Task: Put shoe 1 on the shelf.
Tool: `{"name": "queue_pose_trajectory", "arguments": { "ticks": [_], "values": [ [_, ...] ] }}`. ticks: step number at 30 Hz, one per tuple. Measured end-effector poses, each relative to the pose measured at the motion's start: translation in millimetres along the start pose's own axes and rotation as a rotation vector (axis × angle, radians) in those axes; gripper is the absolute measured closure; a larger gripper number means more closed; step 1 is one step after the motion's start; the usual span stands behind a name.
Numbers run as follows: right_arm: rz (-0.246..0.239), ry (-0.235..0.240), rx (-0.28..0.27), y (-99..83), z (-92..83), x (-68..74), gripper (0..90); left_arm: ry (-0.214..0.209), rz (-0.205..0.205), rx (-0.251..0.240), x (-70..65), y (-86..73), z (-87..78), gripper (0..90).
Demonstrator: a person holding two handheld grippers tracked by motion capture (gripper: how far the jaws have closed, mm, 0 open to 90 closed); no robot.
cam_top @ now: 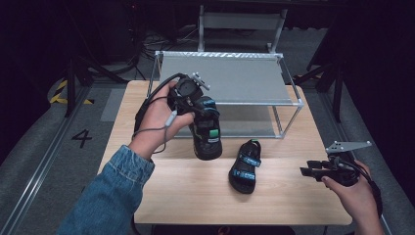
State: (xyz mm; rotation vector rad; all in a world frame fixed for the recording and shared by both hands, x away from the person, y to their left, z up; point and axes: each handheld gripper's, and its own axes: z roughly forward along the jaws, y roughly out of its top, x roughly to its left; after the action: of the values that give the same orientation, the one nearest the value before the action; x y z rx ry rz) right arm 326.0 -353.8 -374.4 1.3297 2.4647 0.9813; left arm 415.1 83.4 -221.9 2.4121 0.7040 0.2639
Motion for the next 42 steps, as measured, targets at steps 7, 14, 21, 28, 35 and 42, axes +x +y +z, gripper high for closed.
{"name": "queue_pose_trajectory", "arguments": {
  "ticks": [7,14,21,28,35,42],
  "values": [
    [-0.003,0.013,0.006,0.4,3.4,-0.5,55.6,0.027,0.004,-0.017,18.7,18.0,-1.0,70.5],
    [0.000,0.013,0.003,-0.3,3.6,-1.7,55.5,0.062,0.004,-0.018,35.4,31.3,2.4,70.6],
    [0.005,0.017,0.004,-1.3,5.8,-4.4,55.2,0.083,0.030,-0.038,54.3,42.7,15.8,70.6],
    [0.012,0.023,0.007,-3.1,8.0,-6.4,55.1,0.072,0.047,-0.034,71.3,53.3,24.5,70.5],
    [0.027,0.019,0.013,-9.9,6.6,-9.2,55.1,0.071,0.063,-0.014,84.6,58.8,32.9,70.5],
    [0.051,0.003,0.012,-18.4,1.4,-12.0,55.1,0.071,0.070,0.009,94.3,64.6,40.8,71.2]
  ]
}}
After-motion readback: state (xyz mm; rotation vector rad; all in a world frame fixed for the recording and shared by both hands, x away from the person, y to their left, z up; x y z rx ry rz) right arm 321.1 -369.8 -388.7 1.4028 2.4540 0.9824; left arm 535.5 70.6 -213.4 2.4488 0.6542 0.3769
